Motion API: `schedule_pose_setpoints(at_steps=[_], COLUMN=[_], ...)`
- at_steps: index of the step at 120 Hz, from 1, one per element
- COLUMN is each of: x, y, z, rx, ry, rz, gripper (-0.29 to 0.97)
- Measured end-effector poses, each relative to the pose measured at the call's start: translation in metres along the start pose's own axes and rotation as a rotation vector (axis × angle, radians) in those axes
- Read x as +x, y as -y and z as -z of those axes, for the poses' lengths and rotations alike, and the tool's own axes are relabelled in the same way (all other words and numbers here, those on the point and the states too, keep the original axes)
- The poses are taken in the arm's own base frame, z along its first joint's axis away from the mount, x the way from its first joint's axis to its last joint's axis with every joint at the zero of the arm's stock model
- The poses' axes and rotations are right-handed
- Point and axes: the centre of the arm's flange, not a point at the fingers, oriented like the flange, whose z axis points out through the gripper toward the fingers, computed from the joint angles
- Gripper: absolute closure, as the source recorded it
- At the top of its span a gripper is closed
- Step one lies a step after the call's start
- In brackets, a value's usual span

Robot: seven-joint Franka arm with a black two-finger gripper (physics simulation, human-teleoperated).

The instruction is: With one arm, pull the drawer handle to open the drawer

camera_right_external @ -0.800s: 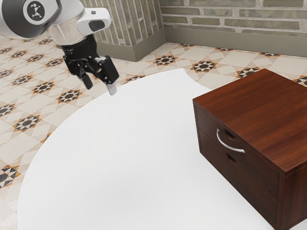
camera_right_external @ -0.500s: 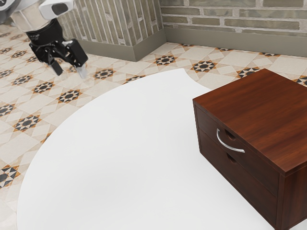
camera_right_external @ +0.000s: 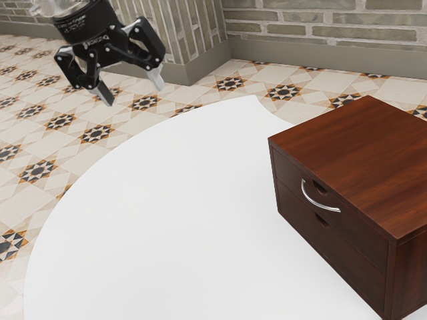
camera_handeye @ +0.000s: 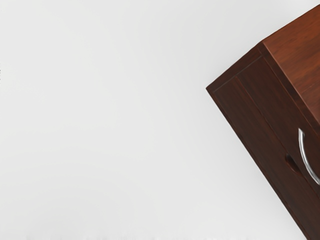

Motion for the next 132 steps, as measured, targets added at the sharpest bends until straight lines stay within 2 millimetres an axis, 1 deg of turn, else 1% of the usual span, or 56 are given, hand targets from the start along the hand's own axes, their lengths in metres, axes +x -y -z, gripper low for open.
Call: schedule_pose_setpoints(at_steps=[2, 8, 21, 27, 31, 43, 67, 80, 88, 96, 108, 119, 132], x=[-0.001, -0.006, -0.027, -0.036, -0.04, -0.051, -0.06, -0.063, -0.065, -0.069, -0.068, -0.062, -0.058], y=[-0.002, -0.003, -0.001, 0.0, -0.001, -0.011, -0.027, -0.04, -0.045, -0.051, -0.058, -0.067, -0.073], z=[-0.004, -0.027, -0.086, -0.106, -0.115, -0.135, -0.169, -0.178, -0.183, -0.193, -0.205, -0.218, -0.224], rx=[0.005, 0.021, 0.051, 0.051, 0.044, 0.016, -0.071, -0.132, -0.163, -0.187, -0.215, -0.232, -0.253], ry=[0.009, 0.053, 0.125, 0.135, 0.133, 0.116, 0.087, 0.068, 0.055, 0.047, 0.033, 0.021, 0.006], rz=[0.02, 0.077, 0.182, 0.225, 0.251, 0.313, 0.438, 0.484, 0.512, 0.529, 0.56, 0.587, 0.613], gripper=[0.03, 0.03, 0.03, 0.03, 0.03, 0.03, 0.03, 0.03, 0.03, 0.03, 0.03, 0.03, 0.03])
